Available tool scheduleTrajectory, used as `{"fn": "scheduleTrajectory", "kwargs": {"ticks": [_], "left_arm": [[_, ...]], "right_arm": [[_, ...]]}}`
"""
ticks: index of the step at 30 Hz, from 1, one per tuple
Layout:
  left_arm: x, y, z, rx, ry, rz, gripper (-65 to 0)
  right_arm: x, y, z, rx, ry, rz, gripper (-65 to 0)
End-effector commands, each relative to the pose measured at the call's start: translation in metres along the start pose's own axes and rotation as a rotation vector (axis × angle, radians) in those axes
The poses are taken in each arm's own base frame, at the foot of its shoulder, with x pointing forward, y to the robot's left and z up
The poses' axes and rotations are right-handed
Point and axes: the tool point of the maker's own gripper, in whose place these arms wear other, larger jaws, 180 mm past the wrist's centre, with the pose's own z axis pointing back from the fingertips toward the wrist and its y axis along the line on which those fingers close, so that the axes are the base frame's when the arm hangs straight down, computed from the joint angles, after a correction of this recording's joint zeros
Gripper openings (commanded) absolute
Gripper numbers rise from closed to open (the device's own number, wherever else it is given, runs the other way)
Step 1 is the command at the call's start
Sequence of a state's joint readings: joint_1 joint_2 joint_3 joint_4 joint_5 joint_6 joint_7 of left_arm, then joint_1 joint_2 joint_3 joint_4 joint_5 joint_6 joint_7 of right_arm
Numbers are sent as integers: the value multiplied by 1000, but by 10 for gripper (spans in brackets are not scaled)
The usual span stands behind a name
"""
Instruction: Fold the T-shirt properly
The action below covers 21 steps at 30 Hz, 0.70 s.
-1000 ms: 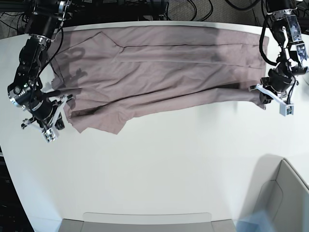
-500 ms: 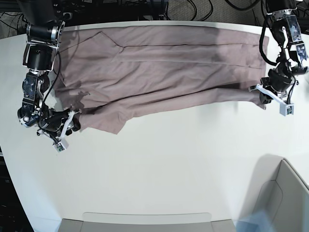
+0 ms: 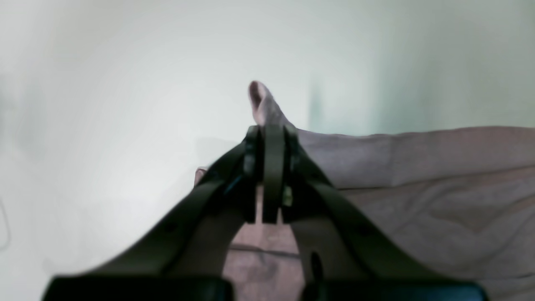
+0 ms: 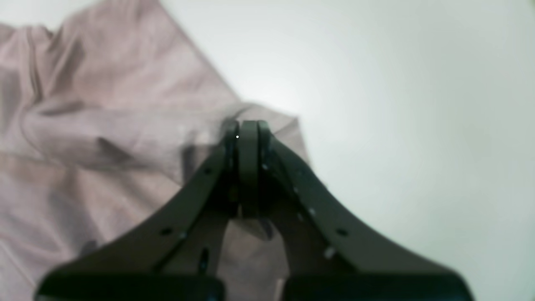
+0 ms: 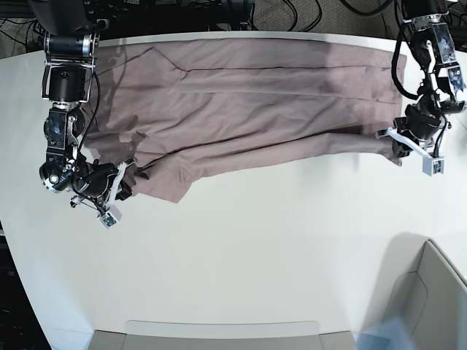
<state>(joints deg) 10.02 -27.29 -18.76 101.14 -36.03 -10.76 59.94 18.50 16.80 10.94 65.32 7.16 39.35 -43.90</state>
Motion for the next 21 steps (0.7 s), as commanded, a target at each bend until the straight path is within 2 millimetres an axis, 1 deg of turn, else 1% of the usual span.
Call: {"fn": "scheduleTrajectory", "kwargs": {"ticks": [1,3,5,9,12,15,18,21], "left_arm": [[18,2,6,2,-55,-17,-650],[18,2,6,3,-55,-18,-650],[19,3,6,4,-56,-21,-650],[19,3,6,5,-56,-22,-650],[19,3,6,5,-56,-22,-650],[18,2,6,3,-55,-19,-650],[17,3,6,4,-52,-19,-650],[18,2,6,4,-54,-19,-650]], "right_arm": [[20,-8,10,-20,-56,30,-650],[18,-5,16,-31,-47,49,-650],[21,-5,25,-53,-33,82,-650],[20,2,40,-87,-6,140,-650],[19,-2,54,-128,-17,131,-650],[14,-7,68,-170,-4,126,-650],[8,-8,79,-200,-2,128,-650],[8,-20,86,-229,-16,93,-650]]}}
